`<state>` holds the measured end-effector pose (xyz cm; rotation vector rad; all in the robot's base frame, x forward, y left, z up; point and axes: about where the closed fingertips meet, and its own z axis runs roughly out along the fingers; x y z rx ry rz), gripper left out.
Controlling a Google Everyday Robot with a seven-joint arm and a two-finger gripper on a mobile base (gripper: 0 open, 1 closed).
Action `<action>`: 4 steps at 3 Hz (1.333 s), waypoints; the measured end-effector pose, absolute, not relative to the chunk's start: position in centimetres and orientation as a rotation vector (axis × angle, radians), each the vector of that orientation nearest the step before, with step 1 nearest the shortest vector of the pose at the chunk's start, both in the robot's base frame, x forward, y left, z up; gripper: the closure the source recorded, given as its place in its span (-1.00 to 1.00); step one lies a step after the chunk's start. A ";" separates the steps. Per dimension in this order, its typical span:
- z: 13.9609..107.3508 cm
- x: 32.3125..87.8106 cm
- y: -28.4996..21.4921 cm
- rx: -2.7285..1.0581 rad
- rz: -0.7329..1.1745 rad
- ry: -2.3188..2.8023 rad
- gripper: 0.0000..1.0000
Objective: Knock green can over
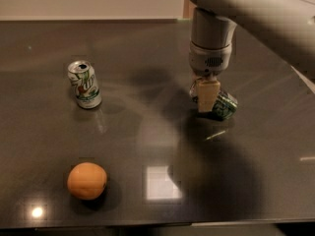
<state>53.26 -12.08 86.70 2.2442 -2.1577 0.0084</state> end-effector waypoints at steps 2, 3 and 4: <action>85.2 52.8 -11.1 2.276 -0.033 -2.069 -1.00; 84.1 51.7 -10.7 2.279 -0.123 -2.055 -1.00; 84.1 51.7 -10.7 2.279 -0.123 -2.055 -1.00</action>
Offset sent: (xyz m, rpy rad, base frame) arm -0.0293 0.0024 -0.0194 -0.0497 0.1583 0.0792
